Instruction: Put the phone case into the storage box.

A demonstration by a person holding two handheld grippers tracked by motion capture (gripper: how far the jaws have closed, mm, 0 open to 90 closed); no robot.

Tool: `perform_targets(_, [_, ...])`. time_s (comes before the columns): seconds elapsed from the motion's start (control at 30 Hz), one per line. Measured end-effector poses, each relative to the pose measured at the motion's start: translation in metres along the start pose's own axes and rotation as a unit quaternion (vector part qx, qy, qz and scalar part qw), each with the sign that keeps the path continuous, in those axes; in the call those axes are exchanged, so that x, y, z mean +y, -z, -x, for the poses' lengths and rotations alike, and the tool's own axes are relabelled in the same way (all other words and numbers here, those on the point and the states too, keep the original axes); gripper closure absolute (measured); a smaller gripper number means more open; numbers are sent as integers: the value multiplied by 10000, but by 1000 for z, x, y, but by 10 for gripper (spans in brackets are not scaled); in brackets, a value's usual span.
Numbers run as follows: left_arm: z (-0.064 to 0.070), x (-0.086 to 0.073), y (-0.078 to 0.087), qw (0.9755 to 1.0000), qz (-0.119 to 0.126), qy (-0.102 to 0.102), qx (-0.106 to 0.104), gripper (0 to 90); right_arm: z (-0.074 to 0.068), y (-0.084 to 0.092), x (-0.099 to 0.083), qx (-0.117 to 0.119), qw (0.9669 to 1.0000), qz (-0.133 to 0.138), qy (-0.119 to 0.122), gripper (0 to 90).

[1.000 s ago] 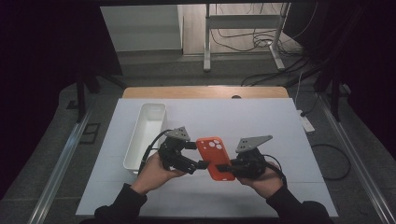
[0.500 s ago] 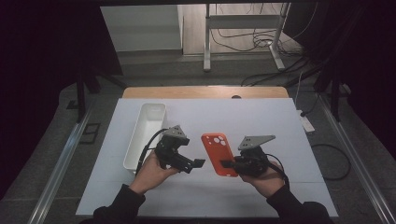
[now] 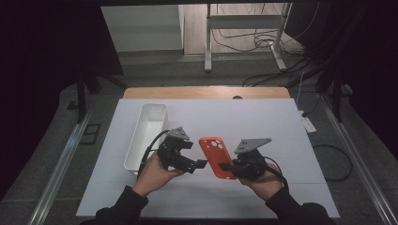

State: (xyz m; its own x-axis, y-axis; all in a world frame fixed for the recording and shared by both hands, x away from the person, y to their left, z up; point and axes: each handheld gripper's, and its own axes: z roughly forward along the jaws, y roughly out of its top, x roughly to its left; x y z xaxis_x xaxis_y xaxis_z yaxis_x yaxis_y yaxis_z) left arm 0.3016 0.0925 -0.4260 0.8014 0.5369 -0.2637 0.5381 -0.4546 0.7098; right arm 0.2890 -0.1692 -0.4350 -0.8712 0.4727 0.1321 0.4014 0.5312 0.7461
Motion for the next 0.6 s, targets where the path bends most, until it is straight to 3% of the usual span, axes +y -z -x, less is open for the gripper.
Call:
perform_targets(0.27, [-3, -1, 0, 9995, -82, 172, -258, 495, -5, -3, 1, 4, 10000, -58, 80, 845])
perform_targets(0.4, [-6, -2, 1, 9988, -83, 249, -407, 601, -6, -4, 1, 5, 9999, -76, 120, 845])
perform_targets(0.5, [-8, -2, 1, 9983, -111, 201, -543, 729, -8, -5, 1, -45, 9997, -142, 184, 845])
perform_targets(0.6, [-6, -3, 0, 9988, -189, 192, -413, 824, -9, -7, 1, -60, 9997, -174, 162, 844])
